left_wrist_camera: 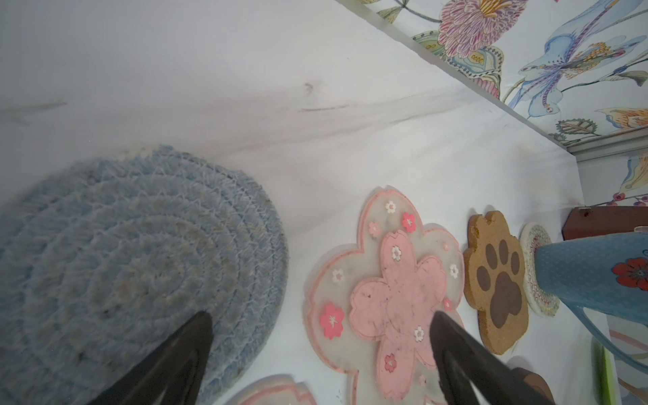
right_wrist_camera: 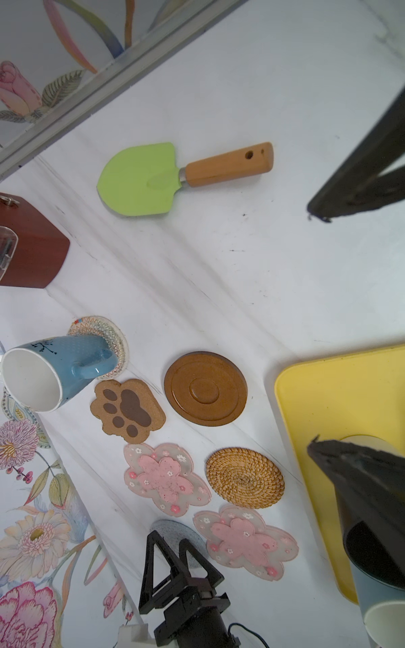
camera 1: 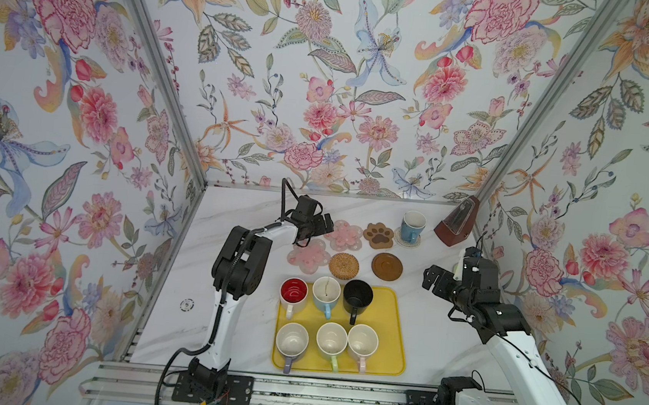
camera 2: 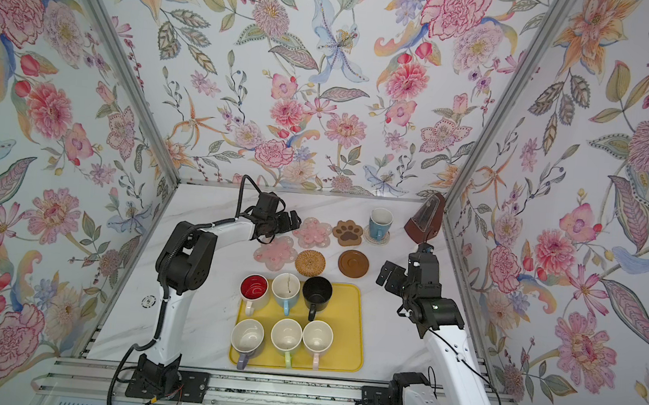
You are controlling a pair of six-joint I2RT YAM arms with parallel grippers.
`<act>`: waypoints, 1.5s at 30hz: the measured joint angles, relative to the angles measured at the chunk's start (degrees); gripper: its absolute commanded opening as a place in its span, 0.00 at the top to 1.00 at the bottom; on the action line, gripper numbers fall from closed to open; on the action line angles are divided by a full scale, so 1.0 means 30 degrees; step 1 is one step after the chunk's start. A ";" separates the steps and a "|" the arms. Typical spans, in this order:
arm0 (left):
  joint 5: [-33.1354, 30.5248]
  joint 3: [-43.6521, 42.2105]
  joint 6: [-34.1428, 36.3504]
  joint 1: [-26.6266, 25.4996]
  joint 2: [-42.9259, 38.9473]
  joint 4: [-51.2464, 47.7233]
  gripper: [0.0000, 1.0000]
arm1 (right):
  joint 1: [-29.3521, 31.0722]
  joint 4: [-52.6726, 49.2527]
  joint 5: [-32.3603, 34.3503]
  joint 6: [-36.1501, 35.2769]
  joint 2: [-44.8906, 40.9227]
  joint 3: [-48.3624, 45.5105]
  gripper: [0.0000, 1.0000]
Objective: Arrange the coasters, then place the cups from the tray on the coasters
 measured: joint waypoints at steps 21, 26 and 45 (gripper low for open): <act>-0.1137 -0.0211 0.1530 -0.0211 -0.3490 -0.2295 0.01 | 0.3781 -0.2412 0.0291 0.1501 -0.0903 0.0911 0.03; -0.3439 -0.0619 0.3264 -0.0211 -0.8058 -0.2433 0.01 | 0.8327 -0.3956 0.0845 0.3891 -0.1894 0.0918 0.07; -0.9668 -1.2378 0.5595 0.1319 -2.0385 -0.2200 0.01 | 2.3802 -0.6965 0.5537 1.3952 0.0350 0.0918 0.09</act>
